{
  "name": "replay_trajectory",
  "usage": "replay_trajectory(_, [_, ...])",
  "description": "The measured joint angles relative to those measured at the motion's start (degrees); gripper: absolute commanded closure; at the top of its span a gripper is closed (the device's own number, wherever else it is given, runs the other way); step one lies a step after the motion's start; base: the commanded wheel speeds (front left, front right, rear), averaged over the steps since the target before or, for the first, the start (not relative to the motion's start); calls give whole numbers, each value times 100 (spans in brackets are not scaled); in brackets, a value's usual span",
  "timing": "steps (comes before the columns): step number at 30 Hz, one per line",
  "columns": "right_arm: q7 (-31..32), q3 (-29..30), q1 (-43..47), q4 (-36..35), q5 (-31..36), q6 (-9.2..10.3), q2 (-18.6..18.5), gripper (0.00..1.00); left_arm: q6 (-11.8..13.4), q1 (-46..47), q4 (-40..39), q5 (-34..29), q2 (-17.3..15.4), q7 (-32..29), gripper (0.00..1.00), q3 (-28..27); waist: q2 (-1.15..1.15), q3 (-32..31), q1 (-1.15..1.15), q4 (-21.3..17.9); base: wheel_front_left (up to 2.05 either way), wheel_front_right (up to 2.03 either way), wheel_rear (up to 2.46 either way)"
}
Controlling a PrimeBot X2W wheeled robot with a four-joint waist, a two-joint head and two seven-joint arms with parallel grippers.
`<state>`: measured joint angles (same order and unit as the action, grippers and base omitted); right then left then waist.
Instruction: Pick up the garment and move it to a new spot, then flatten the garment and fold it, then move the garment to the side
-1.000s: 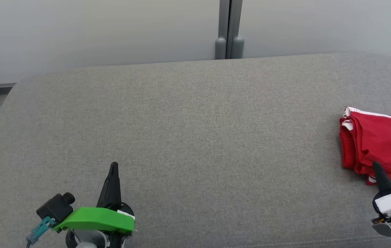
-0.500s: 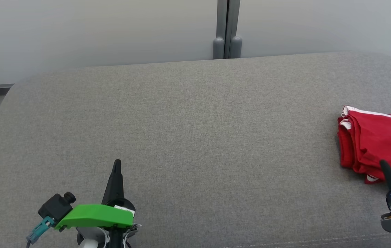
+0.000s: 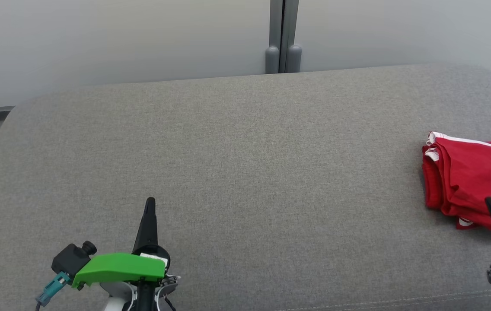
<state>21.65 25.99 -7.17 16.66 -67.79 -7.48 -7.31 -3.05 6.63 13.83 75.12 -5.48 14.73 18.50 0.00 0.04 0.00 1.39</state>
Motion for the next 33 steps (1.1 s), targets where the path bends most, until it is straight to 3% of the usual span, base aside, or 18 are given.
replay_trajectory(33, [802, 652, -375, 470, -1493, 0, -120, 100, -300, 165, 109, 1397, 171, 5, 100, 24, 0, 15, 0, -88, 0, 0, 0])
